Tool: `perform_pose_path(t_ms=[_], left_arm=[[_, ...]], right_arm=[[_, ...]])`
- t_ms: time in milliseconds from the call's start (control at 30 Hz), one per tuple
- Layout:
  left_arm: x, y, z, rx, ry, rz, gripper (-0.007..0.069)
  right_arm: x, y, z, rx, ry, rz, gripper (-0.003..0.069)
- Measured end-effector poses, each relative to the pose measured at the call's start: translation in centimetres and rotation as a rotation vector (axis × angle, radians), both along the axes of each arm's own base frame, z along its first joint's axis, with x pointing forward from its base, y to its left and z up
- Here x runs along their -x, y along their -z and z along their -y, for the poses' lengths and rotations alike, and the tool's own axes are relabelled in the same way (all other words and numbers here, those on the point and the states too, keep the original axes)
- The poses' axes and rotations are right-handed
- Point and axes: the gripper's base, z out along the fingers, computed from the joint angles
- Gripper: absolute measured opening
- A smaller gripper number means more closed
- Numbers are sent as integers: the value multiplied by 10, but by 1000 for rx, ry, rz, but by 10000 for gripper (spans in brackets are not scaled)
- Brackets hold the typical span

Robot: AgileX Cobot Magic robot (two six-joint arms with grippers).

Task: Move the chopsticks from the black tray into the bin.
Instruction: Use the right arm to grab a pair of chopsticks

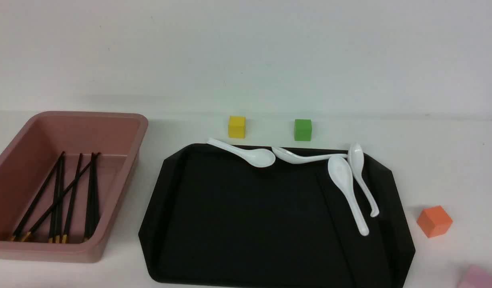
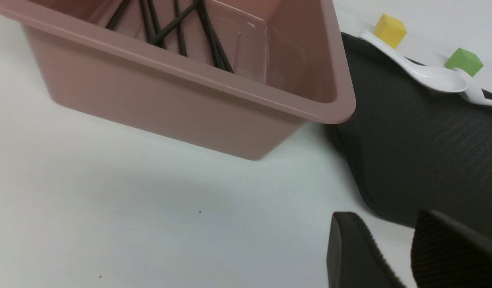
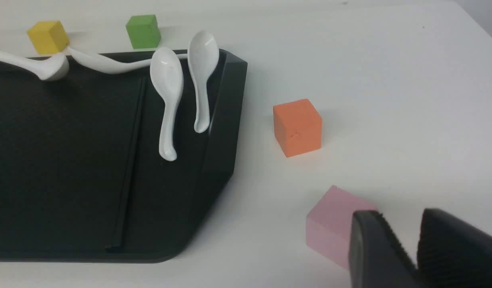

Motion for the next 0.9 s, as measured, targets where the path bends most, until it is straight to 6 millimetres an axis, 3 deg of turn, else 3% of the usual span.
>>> perform_pose_path(t_ms=[900], left_arm=[[0, 0, 0, 0, 0, 0, 239]], right_arm=[[0, 0, 0, 0, 0, -1, 215]])
